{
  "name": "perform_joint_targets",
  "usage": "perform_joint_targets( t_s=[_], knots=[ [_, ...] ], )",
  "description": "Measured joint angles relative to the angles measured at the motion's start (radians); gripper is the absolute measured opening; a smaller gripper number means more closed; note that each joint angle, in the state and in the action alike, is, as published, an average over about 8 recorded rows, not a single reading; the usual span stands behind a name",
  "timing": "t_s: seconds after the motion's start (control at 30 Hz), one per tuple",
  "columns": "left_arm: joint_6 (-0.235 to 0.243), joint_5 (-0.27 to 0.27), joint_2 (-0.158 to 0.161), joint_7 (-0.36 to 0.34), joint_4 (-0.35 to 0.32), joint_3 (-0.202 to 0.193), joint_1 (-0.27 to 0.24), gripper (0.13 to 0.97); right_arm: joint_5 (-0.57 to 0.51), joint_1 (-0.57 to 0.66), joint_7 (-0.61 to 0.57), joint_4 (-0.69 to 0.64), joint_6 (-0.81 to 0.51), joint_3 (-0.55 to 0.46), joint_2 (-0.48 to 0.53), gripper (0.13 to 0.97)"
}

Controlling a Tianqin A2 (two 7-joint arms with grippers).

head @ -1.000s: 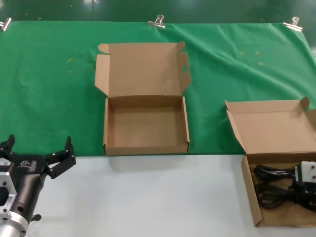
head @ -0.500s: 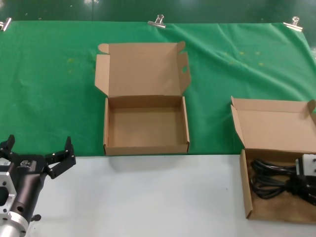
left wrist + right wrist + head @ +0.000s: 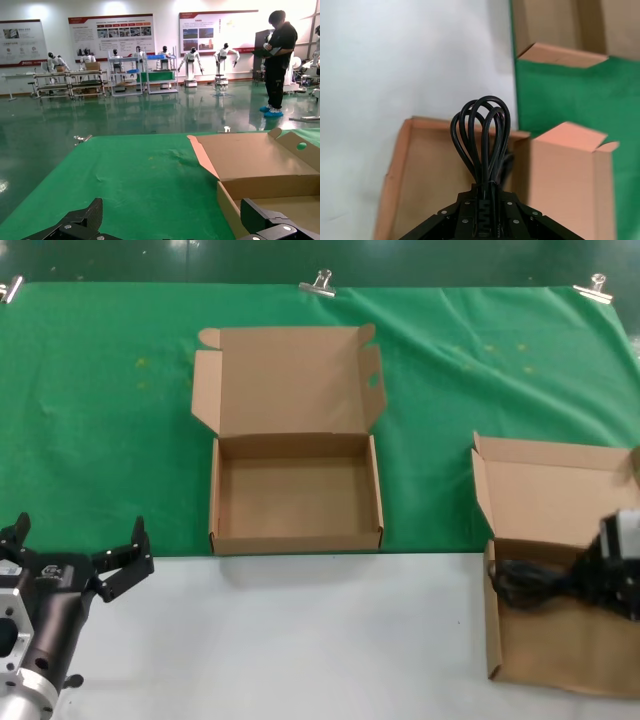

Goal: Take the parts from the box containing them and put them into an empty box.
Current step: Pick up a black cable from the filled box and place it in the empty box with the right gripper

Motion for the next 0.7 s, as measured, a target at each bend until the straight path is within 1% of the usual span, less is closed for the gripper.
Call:
perform_joint_targets(
  t_s=[0.17,0.33,0.5,0.7],
  knots=[
    [0.000,0.000,0.000,0.000,0.000,0.000,0.000,0.966,-0.019,0.058,0.007,-0.010,-0.007,-0.012,-0.051,0.212],
    [0.000,0.000,0.000,0.000,0.000,0.000,0.000,0.966,-0.048,0.132,0.002,-0.063,0.001,-0.043,-0.137,0.211],
    [0.000,0.000,0.000,0.000,0.000,0.000,0.000,0.966,-0.087,0.211,-0.026,-0.166,0.032,-0.087,-0.246,0.211],
    [0.000,0.000,0.000,0.000,0.000,0.000,0.000,0.966,-0.126,0.302,-0.080,-0.338,0.102,-0.141,-0.393,0.211]
  ],
)
